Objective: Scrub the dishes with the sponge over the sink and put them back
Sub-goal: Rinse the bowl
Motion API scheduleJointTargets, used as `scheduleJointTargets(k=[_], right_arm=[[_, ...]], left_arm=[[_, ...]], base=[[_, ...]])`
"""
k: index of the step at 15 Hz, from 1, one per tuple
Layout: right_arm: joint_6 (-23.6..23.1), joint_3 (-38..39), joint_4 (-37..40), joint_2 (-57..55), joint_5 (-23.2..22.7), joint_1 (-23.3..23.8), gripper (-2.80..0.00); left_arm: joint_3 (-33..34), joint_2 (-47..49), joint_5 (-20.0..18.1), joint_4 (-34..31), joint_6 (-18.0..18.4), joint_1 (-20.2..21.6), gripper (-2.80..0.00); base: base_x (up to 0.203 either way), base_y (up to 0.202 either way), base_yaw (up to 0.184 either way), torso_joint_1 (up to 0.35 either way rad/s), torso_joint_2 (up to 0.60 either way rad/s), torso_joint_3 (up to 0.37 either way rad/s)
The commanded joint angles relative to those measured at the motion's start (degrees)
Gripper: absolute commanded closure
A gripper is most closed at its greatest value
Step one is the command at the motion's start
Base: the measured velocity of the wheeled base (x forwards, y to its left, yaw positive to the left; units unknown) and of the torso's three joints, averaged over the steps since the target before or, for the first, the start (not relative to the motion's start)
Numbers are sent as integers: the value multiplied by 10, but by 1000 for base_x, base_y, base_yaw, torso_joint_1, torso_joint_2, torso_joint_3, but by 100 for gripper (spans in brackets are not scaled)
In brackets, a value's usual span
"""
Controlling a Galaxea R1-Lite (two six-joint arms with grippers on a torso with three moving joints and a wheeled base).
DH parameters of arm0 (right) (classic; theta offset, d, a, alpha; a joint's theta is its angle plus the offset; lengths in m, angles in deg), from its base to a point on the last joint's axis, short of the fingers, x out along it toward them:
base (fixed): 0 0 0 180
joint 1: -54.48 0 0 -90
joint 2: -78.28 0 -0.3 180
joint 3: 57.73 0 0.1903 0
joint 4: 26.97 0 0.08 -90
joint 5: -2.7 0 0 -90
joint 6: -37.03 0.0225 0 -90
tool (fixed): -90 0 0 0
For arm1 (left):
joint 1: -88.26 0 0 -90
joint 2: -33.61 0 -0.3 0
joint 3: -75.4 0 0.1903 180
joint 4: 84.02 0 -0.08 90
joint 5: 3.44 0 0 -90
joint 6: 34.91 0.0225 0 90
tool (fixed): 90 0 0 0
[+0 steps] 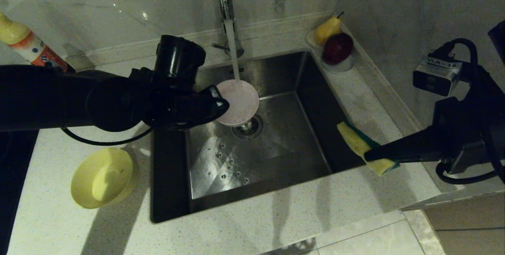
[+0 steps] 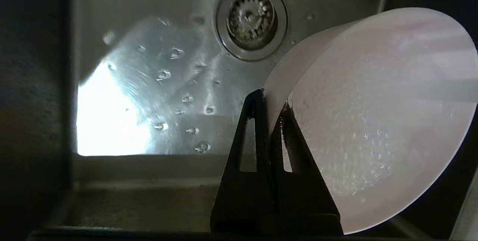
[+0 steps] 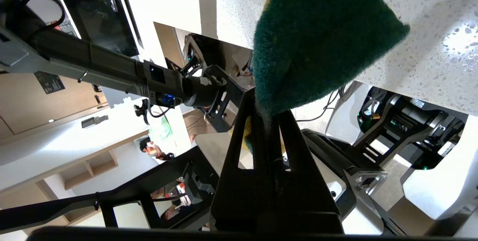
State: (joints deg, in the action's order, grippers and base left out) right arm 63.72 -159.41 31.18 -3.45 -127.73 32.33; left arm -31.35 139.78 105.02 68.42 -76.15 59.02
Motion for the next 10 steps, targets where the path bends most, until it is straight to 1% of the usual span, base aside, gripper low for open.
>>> scheduleJointTargets(k=[1, 2, 3, 4, 5, 6, 7, 9, 10], right_arm=[[3, 3, 2, 2, -3, -1, 0], [4, 4, 3, 4, -3, 0, 0], [4, 4, 4, 8, -3, -1, 0], [5, 5, 4, 10, -2, 0, 0], [6, 5, 5, 11, -3, -1, 0], [6, 4, 5, 11, -2, -1, 0], [6, 4, 4, 11, -2, -1, 0], [6, 3, 4, 13, -2, -2, 0], [7, 4, 5, 13, -2, -3, 0]], left_arm=[[10, -34, 40, 10, 16, 4, 0], [14, -41, 77, 39, 52, 8, 0], [29, -47, 111, 85, 95, 13, 0], [52, -54, 138, 140, 141, 18, 0], [77, -64, 152, 202, 188, 22, 0], [107, -77, 159, 267, 240, 24, 0], [133, -94, 163, 317, 286, 26, 0], [180, -130, 161, 417, 366, 27, 0], [189, -137, 156, 466, 399, 27, 0]], base=[[0, 0, 0, 0, 0, 0], [0, 0, 0, 0, 0, 0], [0, 0, 0, 0, 0, 0], [0, 0, 0, 0, 0, 0], [0, 0, 0, 0, 0, 0], [0, 0, 0, 0, 0, 0], [0, 0, 0, 0, 0, 0], [0, 0, 0, 0, 0, 0], [0, 0, 0, 0, 0, 0]])
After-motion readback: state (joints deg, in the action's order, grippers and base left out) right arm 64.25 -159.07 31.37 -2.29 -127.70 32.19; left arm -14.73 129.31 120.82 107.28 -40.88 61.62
